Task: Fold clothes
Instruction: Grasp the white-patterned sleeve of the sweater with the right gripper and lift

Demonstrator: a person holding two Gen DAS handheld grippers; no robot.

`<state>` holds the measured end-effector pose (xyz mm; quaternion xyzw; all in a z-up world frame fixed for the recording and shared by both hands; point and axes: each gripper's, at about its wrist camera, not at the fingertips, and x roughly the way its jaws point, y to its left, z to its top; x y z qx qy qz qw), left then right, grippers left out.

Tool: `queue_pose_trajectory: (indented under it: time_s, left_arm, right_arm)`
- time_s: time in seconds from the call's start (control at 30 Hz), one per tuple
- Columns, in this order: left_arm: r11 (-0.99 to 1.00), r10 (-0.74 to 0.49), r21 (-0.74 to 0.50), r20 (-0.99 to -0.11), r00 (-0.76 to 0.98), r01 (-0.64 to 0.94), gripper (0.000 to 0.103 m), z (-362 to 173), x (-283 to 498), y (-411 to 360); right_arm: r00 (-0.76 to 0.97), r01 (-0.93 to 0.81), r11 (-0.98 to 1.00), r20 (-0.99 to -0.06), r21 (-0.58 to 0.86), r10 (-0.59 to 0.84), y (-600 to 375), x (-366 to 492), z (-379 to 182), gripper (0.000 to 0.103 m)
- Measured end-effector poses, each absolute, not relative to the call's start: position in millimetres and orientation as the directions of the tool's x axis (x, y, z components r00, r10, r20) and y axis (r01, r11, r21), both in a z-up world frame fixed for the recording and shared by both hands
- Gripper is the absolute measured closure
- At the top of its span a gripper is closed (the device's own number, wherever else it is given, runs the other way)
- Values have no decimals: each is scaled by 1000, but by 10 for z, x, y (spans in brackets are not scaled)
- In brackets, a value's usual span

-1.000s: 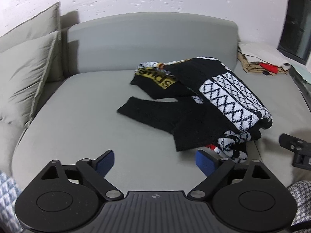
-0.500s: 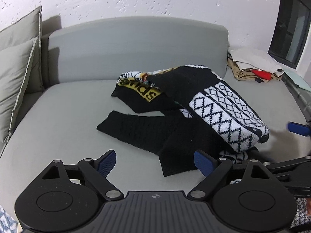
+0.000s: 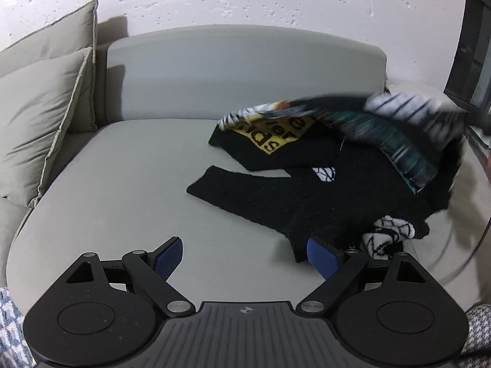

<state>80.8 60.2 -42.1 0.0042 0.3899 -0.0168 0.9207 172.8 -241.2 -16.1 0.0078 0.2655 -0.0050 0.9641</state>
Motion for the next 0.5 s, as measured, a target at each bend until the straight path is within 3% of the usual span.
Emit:
queue_pose_trajectory:
  time_s: [0.07, 0.13, 0.2, 0.23, 0.3, 0.33, 0.37, 0.5]
  left_arm:
    - [999, -45, -22, -714, 699, 42, 15, -394, 782, 599]
    - [997, -70, -30, -720, 690, 70, 15, -419, 769, 526]
    - [994, -95, -39, -727, 680, 97, 15, -444, 756, 453]
    - [993, -108, -44, -730, 675, 111, 15, -456, 749, 417]
    - [989, -132, -53, -736, 664, 138, 15, -483, 734, 343]
    - [987, -142, -56, -740, 657, 150, 15, -499, 723, 304]
    - [985, -153, -59, -744, 650, 164, 15, -513, 709, 267]
    - [970, -209, -74, -747, 631, 233, 16, -504, 583, 156]
  right_arm:
    - [854, 199, 978, -501, 66, -140, -2840, 1872, 7, 85]
    - [780, 343, 929, -593, 136, -201, -3278, 1989, -35, 84]
    - [682, 434, 890, -697, 141, -222, -3580, 1989, -196, 75]
    - [663, 441, 887, -716, 140, -216, -3654, 1894, -255, 74]
    - [647, 436, 885, -741, 166, -180, -3758, 1698, -328, 54]
    - [651, 415, 887, -747, 201, -135, -3772, 1559, -333, 40]
    - [659, 384, 892, -747, 237, -85, -3746, 1415, -321, 34]
    - [669, 243, 899, -734, 365, 117, -3556, 924, -257, 31]
